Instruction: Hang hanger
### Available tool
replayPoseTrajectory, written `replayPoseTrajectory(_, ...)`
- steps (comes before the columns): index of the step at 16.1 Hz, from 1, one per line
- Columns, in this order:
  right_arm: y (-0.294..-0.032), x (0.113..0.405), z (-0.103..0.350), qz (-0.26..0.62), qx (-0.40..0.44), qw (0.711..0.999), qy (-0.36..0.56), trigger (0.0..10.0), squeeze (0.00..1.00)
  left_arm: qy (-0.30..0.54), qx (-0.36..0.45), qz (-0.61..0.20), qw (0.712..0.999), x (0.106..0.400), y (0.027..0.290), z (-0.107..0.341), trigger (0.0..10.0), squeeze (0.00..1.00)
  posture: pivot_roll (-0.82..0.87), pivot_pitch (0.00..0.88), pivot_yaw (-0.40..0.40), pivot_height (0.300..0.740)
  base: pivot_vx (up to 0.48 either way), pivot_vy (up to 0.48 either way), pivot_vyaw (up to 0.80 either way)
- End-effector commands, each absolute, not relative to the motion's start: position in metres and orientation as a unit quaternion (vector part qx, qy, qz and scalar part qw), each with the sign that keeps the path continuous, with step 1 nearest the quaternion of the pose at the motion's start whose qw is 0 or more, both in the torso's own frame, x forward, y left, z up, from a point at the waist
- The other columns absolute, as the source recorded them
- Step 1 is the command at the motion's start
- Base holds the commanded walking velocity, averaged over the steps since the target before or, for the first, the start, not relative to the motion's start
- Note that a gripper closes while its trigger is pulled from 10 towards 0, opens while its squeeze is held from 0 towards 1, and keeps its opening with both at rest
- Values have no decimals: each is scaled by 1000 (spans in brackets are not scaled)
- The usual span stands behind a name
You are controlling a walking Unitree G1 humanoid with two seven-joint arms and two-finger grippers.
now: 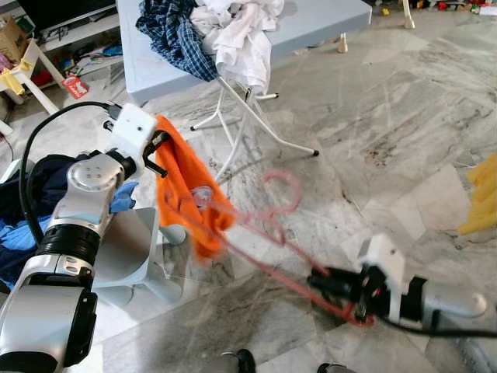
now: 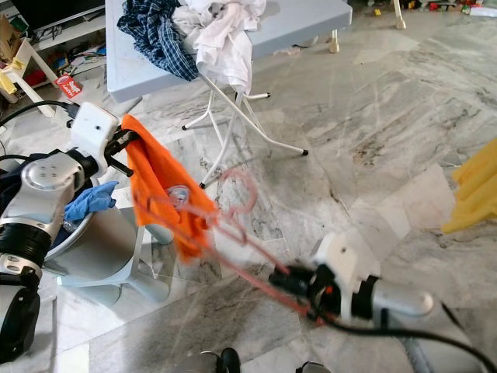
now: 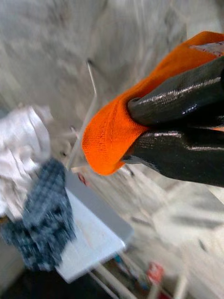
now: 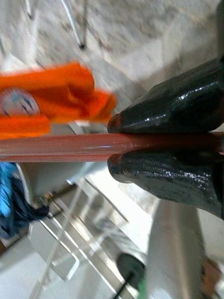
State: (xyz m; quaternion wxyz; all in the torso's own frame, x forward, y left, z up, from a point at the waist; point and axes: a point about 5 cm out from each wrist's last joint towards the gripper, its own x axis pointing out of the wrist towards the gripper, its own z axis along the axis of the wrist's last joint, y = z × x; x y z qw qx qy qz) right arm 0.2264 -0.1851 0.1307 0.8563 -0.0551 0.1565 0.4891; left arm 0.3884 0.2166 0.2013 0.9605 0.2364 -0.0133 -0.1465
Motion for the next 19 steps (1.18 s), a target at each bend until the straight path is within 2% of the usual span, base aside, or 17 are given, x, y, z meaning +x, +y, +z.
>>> replayPoseTrajectory(1,-184,232,135,477,-58,866,136,10000,0,-2,232,-72,970,391,233,205,10000,0,47,181,197,740,0,0,0)
replayPoseTrajectory(3,-177,246,128,435,-82,889,121,10000,0,27,163,77,983,395,244,199,10000,0,46,168,195,740,0,0,0)
replayPoseTrajectory(5,-167,253,120,418,-83,897,116,10000,0,71,119,164,977,392,247,182,10000,0,35,152,177,740,0,0,0)
replayPoseTrajectory(8,-154,258,114,419,-85,897,116,10000,0,90,82,221,968,390,238,168,10000,0,15,129,128,740,0,0,0)
replayPoseTrajectory(10,-146,253,108,474,-105,864,135,10000,0,111,42,243,963,390,221,155,10000,0,1,107,82,740,0,0,0)
replayPoseTrajectory(11,-149,251,107,496,-120,847,148,10000,0,116,17,234,965,391,216,153,10000,0,-9,99,64,740,0,0,0)
replayPoseTrajectory(12,-159,250,104,515,-167,822,175,10000,0,112,-33,177,977,396,206,156,10000,0,-23,96,49,740,0,0,0)
replayPoseTrajectory(13,-164,251,103,515,-184,817,184,10000,0,88,-79,92,989,400,194,163,10000,0,-30,95,45,740,0,0,0)
replayPoseTrajectory(14,-169,253,104,513,-188,816,186,10000,0,52,-32,73,995,401,192,171,10000,0,-34,95,42,740,0,0,0)
replayPoseTrajectory(15,-171,256,105,502,-191,824,181,10000,0,42,-29,29,998,401,187,174,10000,0,-35,93,46,740,0,0,0)
replayPoseTrajectory(16,-171,258,106,495,-192,829,175,10000,0,45,0,17,999,401,188,175,10000,0,-35,93,46,740,0,0,0)
replayPoseTrajectory(19,-167,260,103,474,-195,845,155,10000,0,37,92,-53,994,398,202,179,10000,0,-28,90,77,740,0,0,0)
